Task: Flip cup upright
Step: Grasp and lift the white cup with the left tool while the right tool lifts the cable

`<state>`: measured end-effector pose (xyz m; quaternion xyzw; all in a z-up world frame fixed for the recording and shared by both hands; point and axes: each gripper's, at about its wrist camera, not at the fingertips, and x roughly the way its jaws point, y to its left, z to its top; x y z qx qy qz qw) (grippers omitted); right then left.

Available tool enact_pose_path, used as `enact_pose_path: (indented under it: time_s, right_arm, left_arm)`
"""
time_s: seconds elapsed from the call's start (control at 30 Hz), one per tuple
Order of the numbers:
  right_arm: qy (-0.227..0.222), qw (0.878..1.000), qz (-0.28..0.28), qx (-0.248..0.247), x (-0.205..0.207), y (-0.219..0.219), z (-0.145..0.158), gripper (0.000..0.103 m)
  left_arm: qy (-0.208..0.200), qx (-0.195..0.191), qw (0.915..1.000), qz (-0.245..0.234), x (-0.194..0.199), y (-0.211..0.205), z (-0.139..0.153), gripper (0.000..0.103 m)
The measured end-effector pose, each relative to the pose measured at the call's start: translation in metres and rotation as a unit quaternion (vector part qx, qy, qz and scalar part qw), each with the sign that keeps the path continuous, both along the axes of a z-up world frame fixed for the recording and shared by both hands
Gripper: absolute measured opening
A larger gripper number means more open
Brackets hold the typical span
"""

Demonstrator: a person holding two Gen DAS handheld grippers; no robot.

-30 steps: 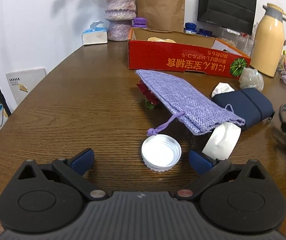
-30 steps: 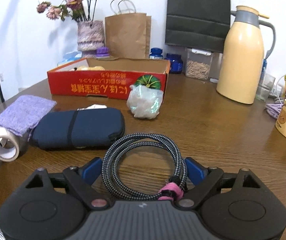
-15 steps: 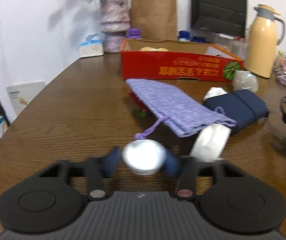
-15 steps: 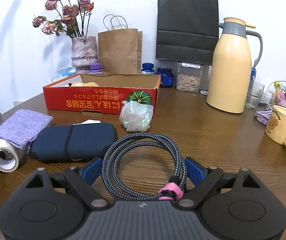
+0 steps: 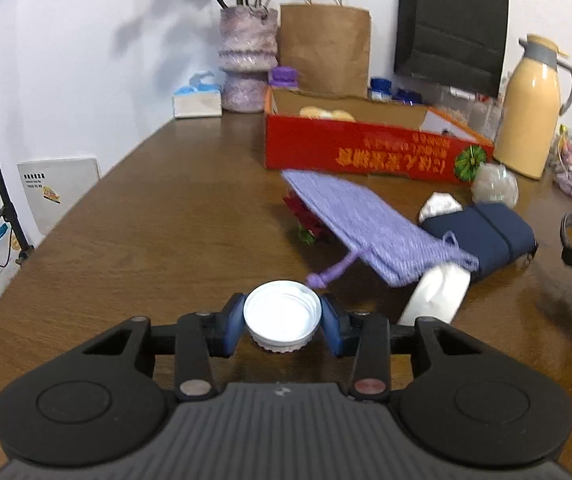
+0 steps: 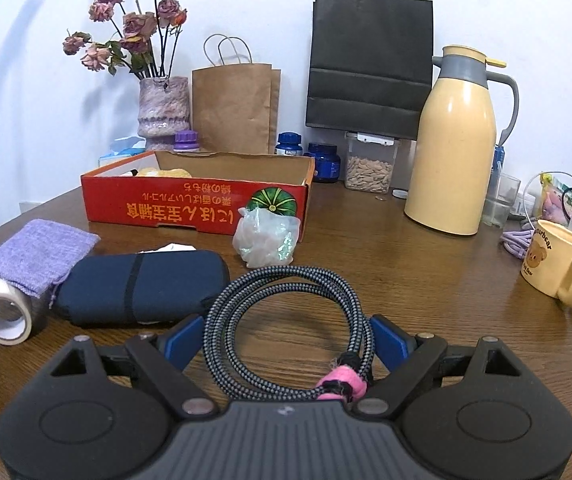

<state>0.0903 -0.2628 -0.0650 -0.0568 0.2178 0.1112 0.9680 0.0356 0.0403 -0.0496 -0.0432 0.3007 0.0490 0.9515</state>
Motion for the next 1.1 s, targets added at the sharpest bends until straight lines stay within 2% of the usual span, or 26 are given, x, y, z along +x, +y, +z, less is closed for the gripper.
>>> enact_pose_path:
  time_s: [0.2, 0.5, 0.7, 1.1]
  right_arm:
    - [-0.003, 1.000, 0.016, 0.009, 0.000, 0.009, 0.007, 0.088]
    - [-0.022, 0.999, 0.033, 0.037, 0.008, 0.027, 0.034, 0.088]
    - [-0.032, 0.997, 0.039, 0.050, 0.017, 0.037, 0.050, 0.088]
    - [-0.046, 0.995, 0.055, 0.066, 0.038, 0.057, 0.074, 0.088]
  left_arm:
    - [-0.019, 0.006, 0.9998, 0.008, -0.001, 0.011, 0.019, 0.041]
    - [-0.048, 0.003, 0.9988, -0.001, 0.008, 0.012, 0.049, 0.041]
    - [-0.068, 0.006, 0.9975, -0.019, 0.023, 0.000, 0.068, 0.041]
    - [-0.079, -0.016, 0.9956, -0.048, 0.067, -0.025, 0.094, 0.041]
